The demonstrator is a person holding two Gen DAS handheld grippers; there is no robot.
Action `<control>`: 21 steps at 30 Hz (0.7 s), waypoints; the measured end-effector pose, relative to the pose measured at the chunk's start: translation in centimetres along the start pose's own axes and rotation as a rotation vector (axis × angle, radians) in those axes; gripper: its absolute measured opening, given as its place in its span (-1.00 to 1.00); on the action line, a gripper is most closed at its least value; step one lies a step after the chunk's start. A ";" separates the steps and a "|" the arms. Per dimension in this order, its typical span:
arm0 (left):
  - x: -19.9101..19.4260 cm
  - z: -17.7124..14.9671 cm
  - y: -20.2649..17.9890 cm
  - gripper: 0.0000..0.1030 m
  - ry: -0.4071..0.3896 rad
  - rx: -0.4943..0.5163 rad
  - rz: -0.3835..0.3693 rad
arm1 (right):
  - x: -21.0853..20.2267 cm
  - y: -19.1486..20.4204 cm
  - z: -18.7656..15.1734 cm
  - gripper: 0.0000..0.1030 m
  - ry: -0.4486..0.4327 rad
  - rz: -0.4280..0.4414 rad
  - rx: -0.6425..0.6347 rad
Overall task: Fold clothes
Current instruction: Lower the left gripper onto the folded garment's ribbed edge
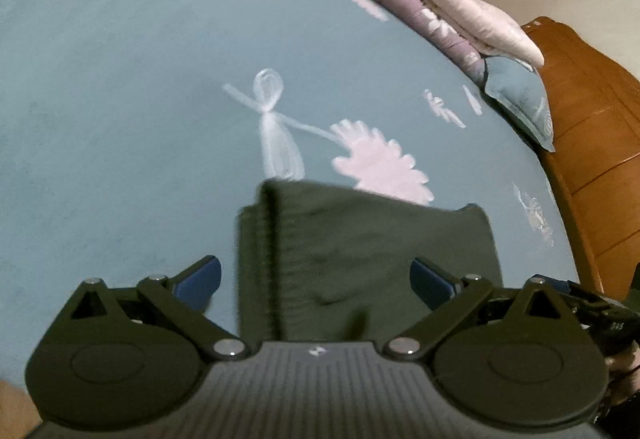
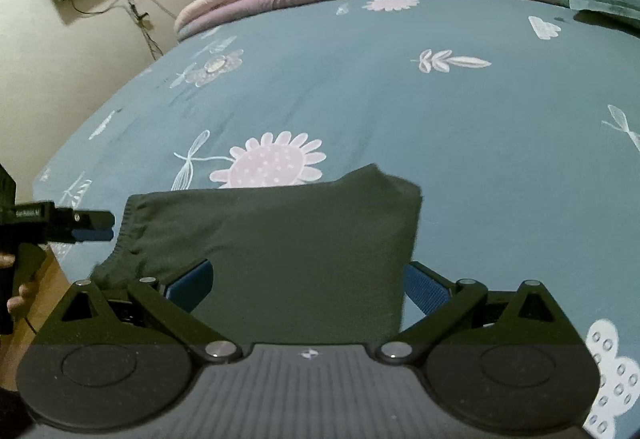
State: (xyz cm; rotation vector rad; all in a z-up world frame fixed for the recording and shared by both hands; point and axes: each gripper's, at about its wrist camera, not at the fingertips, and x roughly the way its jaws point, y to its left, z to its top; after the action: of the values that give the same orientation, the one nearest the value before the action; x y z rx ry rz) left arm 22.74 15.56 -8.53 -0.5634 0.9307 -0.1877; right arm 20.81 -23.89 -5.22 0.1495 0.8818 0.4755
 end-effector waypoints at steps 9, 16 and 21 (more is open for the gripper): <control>2.5 1.2 4.3 0.93 0.091 -0.117 -0.269 | 1.4 4.3 0.7 1.00 0.001 -0.057 0.003; 5.2 3.5 5.5 0.94 0.147 -0.209 -0.416 | 2.0 7.0 1.6 1.00 -0.014 -0.072 -0.013; 4.4 2.2 6.4 0.94 0.200 -0.258 -0.467 | 2.1 7.7 2.0 1.00 -0.019 -0.064 -0.027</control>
State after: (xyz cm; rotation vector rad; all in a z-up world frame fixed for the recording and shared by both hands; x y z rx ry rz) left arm 26.58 20.04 -14.08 -1.0137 1.0128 -0.5573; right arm 20.90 -16.02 -2.97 0.1011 0.8584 0.4254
